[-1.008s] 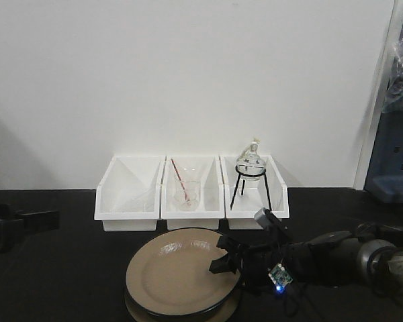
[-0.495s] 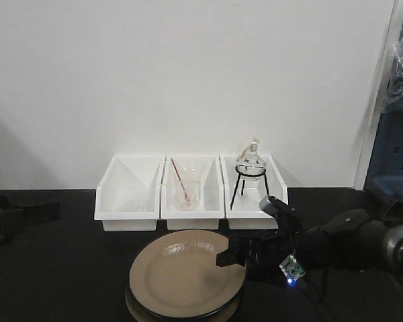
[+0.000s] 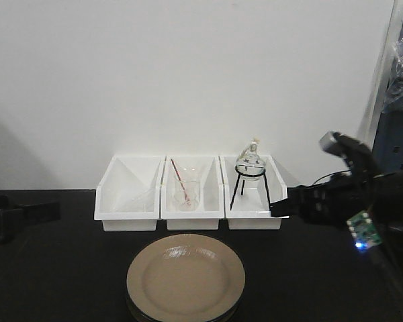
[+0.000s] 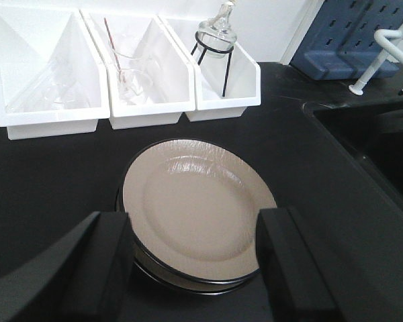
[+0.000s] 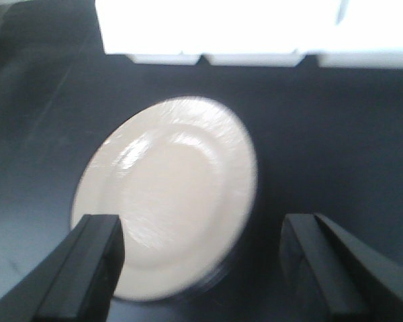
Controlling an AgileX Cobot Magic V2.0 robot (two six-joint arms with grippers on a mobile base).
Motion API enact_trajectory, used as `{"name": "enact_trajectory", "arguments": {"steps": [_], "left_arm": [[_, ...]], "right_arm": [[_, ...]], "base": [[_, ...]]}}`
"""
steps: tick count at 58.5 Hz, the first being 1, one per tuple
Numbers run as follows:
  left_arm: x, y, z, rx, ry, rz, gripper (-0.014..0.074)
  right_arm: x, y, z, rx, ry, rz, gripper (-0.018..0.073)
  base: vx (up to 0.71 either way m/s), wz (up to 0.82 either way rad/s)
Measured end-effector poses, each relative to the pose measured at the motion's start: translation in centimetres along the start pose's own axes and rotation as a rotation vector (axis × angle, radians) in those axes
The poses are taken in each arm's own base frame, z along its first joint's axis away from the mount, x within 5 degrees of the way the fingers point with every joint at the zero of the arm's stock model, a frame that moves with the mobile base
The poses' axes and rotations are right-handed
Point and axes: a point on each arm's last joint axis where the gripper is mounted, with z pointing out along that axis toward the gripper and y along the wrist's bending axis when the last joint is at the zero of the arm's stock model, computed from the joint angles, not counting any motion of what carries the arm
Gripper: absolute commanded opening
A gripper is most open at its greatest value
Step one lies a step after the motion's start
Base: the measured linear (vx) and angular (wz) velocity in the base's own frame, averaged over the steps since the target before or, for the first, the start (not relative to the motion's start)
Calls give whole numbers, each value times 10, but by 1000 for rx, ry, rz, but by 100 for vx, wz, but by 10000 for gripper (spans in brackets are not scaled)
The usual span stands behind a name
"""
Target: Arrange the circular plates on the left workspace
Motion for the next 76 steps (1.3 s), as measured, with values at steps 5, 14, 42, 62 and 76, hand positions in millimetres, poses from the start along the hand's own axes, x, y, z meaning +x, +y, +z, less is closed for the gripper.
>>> {"name": "enact_trajectory", "arguments": {"steps": [5, 14, 42, 62, 76], "left_arm": [[0, 0, 0, 0, 0, 0, 524], [0, 0, 0, 0, 0, 0, 524], [0, 0, 0, 0, 0, 0, 524], [-1, 0, 0, -5, -8, 0, 503], [19, 2, -35, -238, -222, 81, 198]], "right_arm": [[13, 15, -40, 74, 3, -72, 533], [49, 40, -93, 151, -35, -124, 533], [94, 76, -152, 146, -146, -134, 533], [95, 77, -153, 145, -148, -136, 533], [95, 77, -154, 145, -150, -137, 533]], "base": [[0, 0], [0, 0], [0, 0], [0, 0], [0, 0]]}}
